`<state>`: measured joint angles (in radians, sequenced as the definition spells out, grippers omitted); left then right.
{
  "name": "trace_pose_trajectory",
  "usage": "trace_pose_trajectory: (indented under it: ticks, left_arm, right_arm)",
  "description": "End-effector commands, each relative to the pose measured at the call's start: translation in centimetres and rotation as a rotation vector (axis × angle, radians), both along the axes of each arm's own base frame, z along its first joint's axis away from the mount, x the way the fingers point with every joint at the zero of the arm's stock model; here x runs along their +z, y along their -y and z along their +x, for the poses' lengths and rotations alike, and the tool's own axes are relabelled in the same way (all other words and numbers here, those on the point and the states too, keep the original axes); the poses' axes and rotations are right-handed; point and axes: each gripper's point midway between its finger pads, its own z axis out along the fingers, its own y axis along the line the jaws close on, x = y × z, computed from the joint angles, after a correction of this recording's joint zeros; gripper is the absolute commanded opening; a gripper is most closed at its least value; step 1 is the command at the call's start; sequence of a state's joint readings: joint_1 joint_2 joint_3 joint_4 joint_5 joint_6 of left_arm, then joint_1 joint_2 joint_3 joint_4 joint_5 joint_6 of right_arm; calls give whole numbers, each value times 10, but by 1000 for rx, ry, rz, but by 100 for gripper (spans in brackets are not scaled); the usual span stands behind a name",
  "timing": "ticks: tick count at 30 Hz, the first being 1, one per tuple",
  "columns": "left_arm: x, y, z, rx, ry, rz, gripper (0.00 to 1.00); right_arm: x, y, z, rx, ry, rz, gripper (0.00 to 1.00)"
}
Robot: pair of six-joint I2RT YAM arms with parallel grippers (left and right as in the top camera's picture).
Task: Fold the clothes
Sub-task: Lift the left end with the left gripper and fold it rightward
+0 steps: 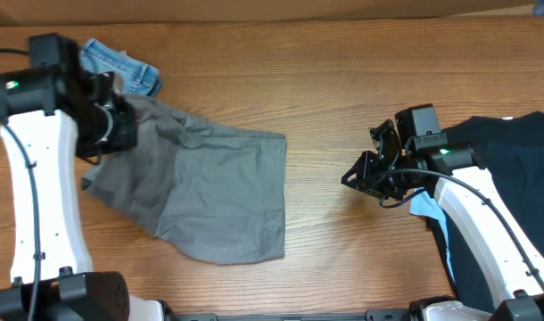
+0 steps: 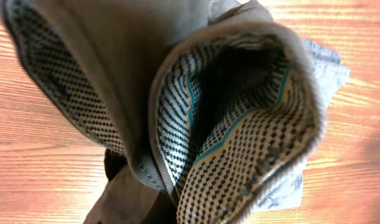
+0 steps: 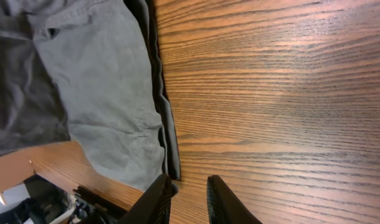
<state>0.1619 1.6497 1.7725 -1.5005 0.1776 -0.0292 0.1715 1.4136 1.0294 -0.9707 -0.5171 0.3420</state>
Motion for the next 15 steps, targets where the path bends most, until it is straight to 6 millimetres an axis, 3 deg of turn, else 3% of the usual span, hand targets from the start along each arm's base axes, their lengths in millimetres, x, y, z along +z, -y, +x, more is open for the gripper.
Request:
trace_pose_trajectory:
  ticks: [1, 9, 15]
  left_arm:
    - [-3, 20, 5, 33, -22, 6, 4]
    - [-24, 80, 7, -4, -95, 66, 4]
    - [-55, 128, 4, -53, -173, 131, 4]
  right_arm:
    - [13, -2, 5, -1, 37, 14, 24]
    - [12, 0, 5, -6, 36, 7, 24]
    - [10, 3, 4, -10, 26, -12, 24]
